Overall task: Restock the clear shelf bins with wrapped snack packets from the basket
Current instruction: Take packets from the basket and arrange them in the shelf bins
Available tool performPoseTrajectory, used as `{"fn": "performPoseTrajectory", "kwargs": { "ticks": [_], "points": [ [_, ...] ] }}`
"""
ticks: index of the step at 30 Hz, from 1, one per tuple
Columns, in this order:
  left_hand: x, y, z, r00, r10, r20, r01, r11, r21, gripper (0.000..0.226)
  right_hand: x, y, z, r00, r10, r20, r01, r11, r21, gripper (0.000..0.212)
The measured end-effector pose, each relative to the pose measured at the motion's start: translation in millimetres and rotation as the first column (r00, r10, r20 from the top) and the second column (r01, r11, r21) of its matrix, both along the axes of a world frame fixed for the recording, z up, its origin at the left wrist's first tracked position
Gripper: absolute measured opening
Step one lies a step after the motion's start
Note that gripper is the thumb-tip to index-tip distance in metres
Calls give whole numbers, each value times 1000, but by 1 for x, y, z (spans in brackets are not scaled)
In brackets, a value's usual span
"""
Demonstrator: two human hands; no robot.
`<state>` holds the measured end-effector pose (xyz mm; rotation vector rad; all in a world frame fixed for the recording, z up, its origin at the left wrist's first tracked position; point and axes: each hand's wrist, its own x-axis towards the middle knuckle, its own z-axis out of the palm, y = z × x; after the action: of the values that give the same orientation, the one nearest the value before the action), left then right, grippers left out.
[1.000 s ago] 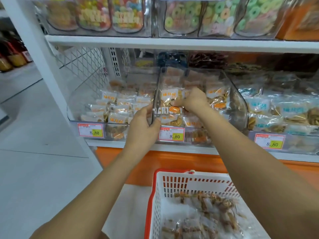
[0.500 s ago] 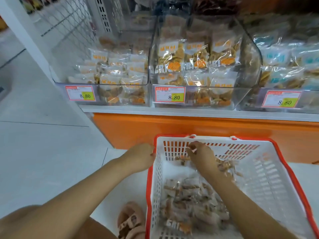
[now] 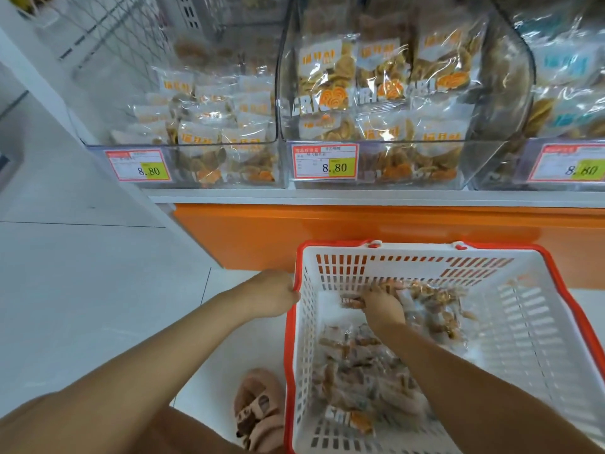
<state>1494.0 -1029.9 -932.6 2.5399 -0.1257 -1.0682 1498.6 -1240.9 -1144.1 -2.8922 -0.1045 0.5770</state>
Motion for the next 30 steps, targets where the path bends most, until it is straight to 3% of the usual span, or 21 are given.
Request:
{"fn": "performPoseTrajectory", "kwargs": {
  "ticks": [3, 5, 6, 8, 10, 12, 14, 16, 19, 21, 23, 25, 28, 30],
  "points": [
    [5, 3, -8, 975, 172, 139, -174, 985, -4, 44, -7, -1, 24, 971, 10, 238, -46, 989, 143, 12],
    [9, 2, -8, 949, 284, 133, -280, 959, -53, 42, -16, -2, 53, 872, 37, 488, -177, 954, 244, 6],
    [10, 1, -6, 927, 371, 52, -365, 926, -92, 43, -21, -4, 71, 803, 45, 595, -252, 929, 271, 6],
    [9, -4, 3, 814, 519, -259, -568, 805, -170, 63, -29, -8, 107, 655, 70, 753, -393, 882, 260, 10],
    [7, -5, 10, 668, 498, -553, -707, 657, -263, 78, -33, -10, 137, 531, 131, 837, -503, 844, 186, 11],
    [3, -7, 12, 605, 420, -676, -776, 502, -382, 68, -34, -11, 156, 465, 177, 867, -551, 825, 127, 33],
    [-2, -13, 15, 617, 398, -679, -784, 384, -488, 40, -34, -13, 171, 463, 163, 871, -549, 825, 137, 43],
    [-6, -18, 21, 655, 412, -634, -755, 337, -562, 20, -32, -17, 186, 465, 129, 876, -539, 826, 165, 32],
    [-8, -24, 40, 791, 399, -463, -607, 422, -674, 18, -33, -25, 218, 521, 57, 852, -528, 805, 269, 11],
    [-6, -24, 58, 867, 382, -319, -484, 499, -719, 15, -34, -27, 242, 631, -102, 769, -455, 754, 473, 18],
    [-3, -22, 76, 919, 367, -142, -348, 588, -730, 14, -36, -27, 268, 767, -285, 575, -307, 624, 718, 21],
    [-1, -21, 92, 931, 366, 11, -243, 641, -728, 17, -33, -24, 290, 864, -321, 387, -164, 547, 821, 20],
    [0, -24, 111, 906, 372, 200, -108, 662, -742, 21, -26, -13, 314, 904, -233, 358, -134, 642, 755, 27],
    [4, -28, 119, 863, 412, 293, -49, 644, -763, 24, -17, -6, 329, 919, -241, 312, -113, 598, 794, 17]
  ]
}}
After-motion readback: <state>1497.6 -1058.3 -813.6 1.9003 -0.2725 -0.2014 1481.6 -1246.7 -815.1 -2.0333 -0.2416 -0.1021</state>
